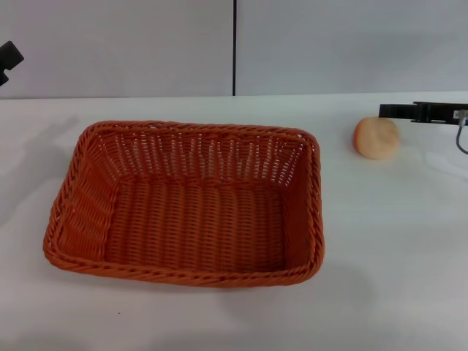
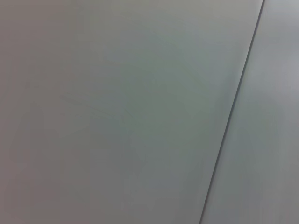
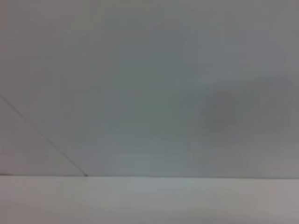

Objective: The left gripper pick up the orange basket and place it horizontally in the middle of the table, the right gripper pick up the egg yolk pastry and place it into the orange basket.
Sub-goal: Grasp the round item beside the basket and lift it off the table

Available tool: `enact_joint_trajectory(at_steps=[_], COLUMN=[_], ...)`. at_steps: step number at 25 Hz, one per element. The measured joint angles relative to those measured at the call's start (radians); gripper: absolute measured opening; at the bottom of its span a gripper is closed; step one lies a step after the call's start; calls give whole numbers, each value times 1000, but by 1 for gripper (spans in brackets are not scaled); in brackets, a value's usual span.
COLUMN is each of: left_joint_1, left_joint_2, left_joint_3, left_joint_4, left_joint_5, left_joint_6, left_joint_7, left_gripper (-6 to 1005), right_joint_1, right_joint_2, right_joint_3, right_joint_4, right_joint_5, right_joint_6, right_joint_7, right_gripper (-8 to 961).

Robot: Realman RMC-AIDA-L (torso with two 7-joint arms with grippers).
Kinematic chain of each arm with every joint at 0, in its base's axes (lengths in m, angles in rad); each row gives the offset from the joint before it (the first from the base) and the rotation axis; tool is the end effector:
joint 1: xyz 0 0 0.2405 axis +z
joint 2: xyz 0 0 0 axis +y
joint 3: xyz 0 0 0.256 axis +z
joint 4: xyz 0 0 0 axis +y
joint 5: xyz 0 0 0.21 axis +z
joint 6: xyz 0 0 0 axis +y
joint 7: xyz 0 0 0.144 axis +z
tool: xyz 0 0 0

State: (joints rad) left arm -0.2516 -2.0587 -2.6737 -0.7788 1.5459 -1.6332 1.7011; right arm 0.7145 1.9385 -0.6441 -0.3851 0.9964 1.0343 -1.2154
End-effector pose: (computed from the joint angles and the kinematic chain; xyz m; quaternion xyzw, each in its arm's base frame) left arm -0.3200 0.2816 0.1107 -0.7872 -0.2737 -0.4299 0.3474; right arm 0.3044 0.4091 0.0197 -0.8114 0.5003 0.1567 0.2584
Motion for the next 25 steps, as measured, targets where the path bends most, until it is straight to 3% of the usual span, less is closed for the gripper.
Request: enact_joint_trajectory(at_steps=[14, 25], left_joint_1=[-9, -5], left_joint_2=[0, 0], left_joint_3=[0, 0], left_joint_4=[-1, 1], left_joint_5=[-1, -1], left_joint_6=[-1, -1], left_joint_7=[0, -1], left_gripper=[651, 652], right_joint_1=[36, 22], right_joint_2=[29, 65], right_joint_3=[-11, -4], right_joint_4=[44, 40], right_joint_5=[-6, 0], right_joint_6=[-36, 22], right_joint_7=[-15, -9], right_gripper=[470, 439])
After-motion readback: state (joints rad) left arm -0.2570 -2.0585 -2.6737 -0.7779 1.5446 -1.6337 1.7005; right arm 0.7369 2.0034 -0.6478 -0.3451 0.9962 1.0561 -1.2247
